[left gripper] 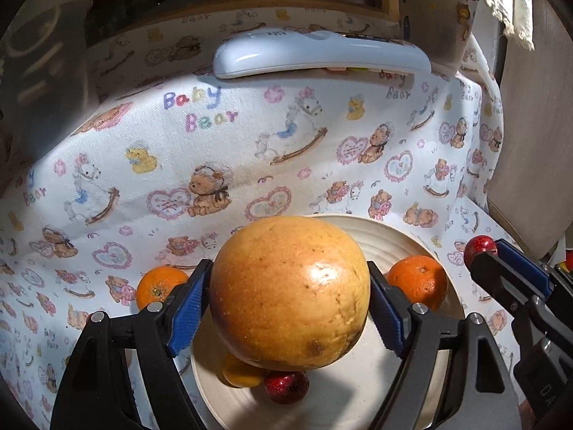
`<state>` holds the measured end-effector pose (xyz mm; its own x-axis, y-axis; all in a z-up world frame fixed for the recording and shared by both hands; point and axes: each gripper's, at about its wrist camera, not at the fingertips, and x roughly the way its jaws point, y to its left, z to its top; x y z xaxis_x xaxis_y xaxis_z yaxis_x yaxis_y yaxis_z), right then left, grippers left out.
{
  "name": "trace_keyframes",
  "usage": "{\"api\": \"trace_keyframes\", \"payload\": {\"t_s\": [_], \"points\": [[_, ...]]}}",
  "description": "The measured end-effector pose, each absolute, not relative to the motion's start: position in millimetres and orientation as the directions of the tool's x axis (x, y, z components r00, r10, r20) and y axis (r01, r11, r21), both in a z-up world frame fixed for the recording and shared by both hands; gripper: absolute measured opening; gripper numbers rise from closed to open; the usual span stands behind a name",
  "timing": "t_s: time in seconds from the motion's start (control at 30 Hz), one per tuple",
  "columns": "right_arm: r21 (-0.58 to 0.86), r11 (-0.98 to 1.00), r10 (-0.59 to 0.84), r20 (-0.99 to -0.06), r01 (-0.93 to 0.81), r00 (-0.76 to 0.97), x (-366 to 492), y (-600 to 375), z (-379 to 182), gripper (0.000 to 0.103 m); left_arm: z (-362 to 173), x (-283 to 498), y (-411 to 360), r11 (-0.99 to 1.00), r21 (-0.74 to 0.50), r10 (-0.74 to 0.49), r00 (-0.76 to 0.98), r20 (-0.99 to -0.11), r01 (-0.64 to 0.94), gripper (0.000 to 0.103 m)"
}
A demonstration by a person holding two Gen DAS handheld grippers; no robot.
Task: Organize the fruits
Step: 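Carry the grapefruit and the red fruit over the white plate, then open the left gripper to set the grapefruit on the plate, then lower the right gripper and open it to set the red fruit on the plate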
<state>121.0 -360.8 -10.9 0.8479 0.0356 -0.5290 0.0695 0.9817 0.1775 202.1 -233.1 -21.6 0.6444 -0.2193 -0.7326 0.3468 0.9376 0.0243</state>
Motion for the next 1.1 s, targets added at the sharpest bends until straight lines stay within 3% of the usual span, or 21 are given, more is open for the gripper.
{"api": "trace_keyframes", "payload": {"t_s": [0.1, 0.3, 0.4, 0.73, 1.1], "points": [[0.134, 0.980, -0.049, -0.562, 0.149, 0.825, 122.6, -363.6, -12.9, 0.027, -20.9, 204.4, -229.8, 0.942, 0.004, -0.225, 0.644, -0.731, 0.334, 0.080], [0.208, 0.970, 0.033, -0.614, 0.122, 0.789, 128.3, -374.1, -22.4, 0.027, -12.0, 203.7, -224.3, 0.937, 0.001, -0.238, 0.640, -0.731, 0.348, 0.084], [0.218, 0.974, 0.088, -0.630, 0.066, 0.772, 130.1, -369.7, -26.3, 0.027, 5.3, 192.8, -219.9, 0.932, 0.014, -0.250, 0.673, -0.696, 0.361, 0.090], [0.185, 0.982, 0.103, -0.681, 0.034, 0.725, 134.9, -364.6, -22.4, 0.027, 48.8, 142.5, -182.3, 0.946, 0.051, -0.241, 0.798, -0.552, 0.321, 0.091], [0.155, 0.988, 0.106, -0.738, 0.014, 0.667, 136.1, -355.1, -28.3, 0.027, 45.4, 82.0, -119.3, 0.963, -0.001, -0.241, 0.857, -0.455, 0.270, 0.091]]}}
